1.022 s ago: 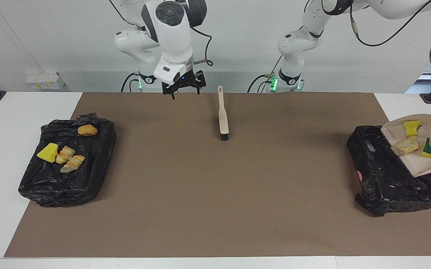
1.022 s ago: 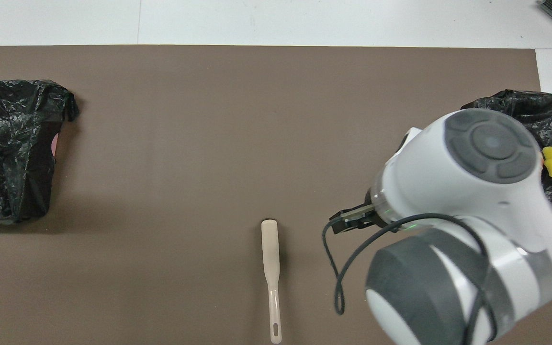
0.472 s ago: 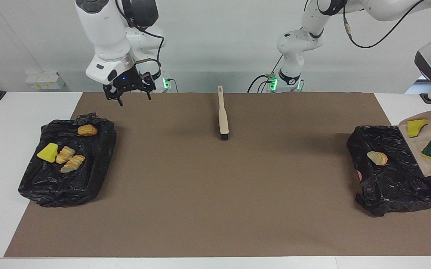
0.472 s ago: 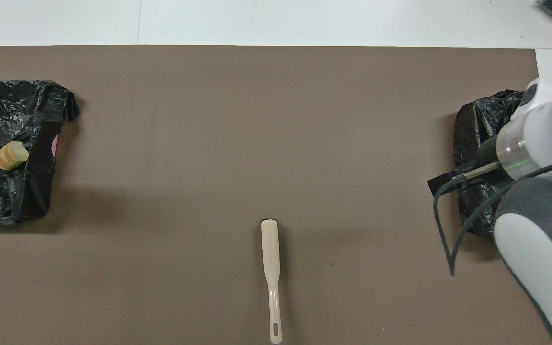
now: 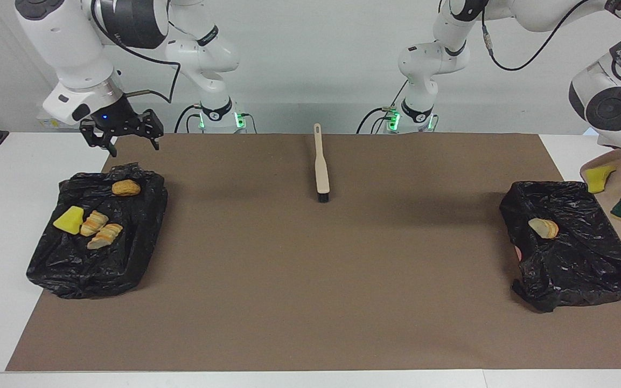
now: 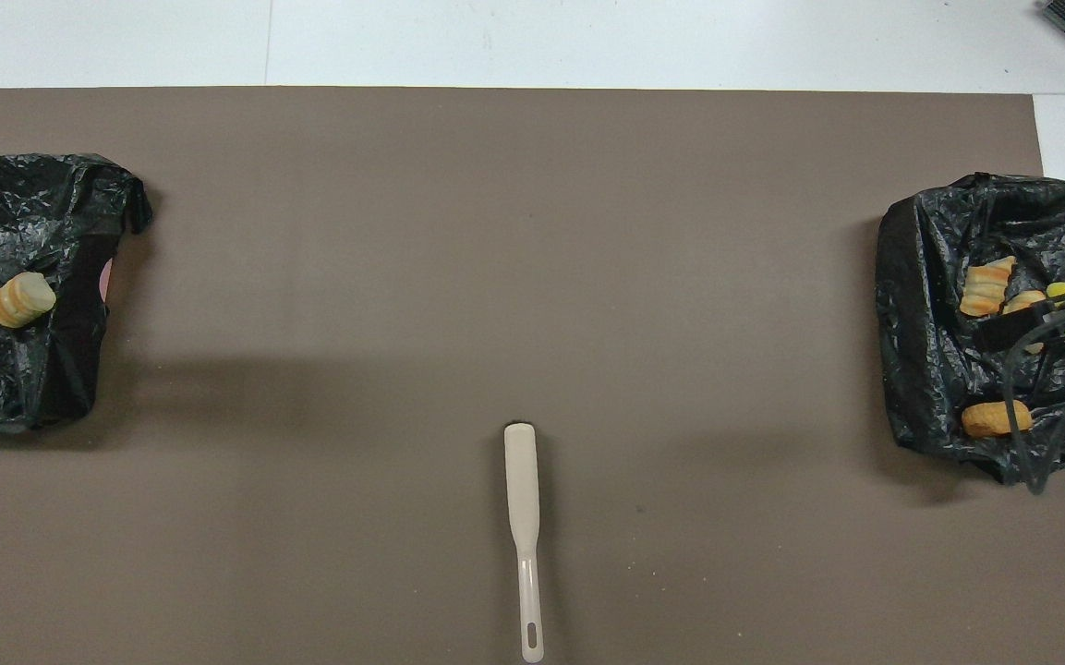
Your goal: Sweep and dump trash in bin
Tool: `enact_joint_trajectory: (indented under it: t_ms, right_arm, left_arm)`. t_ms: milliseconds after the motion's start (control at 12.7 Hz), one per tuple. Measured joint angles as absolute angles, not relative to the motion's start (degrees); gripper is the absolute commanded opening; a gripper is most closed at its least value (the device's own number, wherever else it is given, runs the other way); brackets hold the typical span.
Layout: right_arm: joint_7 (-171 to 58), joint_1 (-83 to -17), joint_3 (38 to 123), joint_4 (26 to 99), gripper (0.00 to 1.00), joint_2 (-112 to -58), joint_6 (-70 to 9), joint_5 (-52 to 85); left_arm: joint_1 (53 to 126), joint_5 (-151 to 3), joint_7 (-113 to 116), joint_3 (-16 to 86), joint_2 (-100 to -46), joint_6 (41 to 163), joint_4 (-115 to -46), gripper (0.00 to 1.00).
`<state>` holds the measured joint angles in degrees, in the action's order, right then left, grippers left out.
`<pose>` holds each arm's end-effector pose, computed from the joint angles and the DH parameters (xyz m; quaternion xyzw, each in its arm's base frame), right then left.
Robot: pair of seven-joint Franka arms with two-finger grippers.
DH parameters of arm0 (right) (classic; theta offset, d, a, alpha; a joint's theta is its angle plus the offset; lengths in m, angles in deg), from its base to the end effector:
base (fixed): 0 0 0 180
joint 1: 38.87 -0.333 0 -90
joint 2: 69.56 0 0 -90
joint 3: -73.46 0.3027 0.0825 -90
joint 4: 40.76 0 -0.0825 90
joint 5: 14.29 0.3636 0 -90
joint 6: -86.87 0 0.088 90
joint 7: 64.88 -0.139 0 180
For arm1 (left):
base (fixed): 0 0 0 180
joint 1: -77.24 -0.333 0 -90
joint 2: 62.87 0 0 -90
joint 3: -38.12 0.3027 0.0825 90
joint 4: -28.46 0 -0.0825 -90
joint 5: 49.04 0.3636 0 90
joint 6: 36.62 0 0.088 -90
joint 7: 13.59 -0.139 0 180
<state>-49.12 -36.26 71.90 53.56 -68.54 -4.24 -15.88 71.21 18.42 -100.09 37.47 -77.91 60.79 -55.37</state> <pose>0.5258 -0.0423 0.5563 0.9946 0.1015 -0.0212 0.0101 0.6128 0.1760 0.5649 -0.5814 0.6009 0.4015 0.3738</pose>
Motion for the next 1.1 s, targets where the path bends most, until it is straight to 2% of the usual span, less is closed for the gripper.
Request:
enact_joint_trajectory:
  t_ms: [472,865,1100]
  right_arm:
    - [-64.16,-37.74,73.52,49.34,1.0,-68.51,-0.89,-15.63]
    - [-64.34,-37.74,73.67,49.34,1.0,-68.51,-0.89,-15.57]
    - [-64.34,-37.73,73.67,49.34,1.0,-68.51,-0.89,-15.57]
  left_arm:
    - [75.5,26.03,-88.37,37.39,-75.69,59.88,-64.0,0.0]
    - [75.48,26.49,-87.7,37.73,-74.7,59.72,-64.57,0.0]
    - [76.5,28.33,-81.39,37.41,-74.84,59.71,-68.54,0.0]
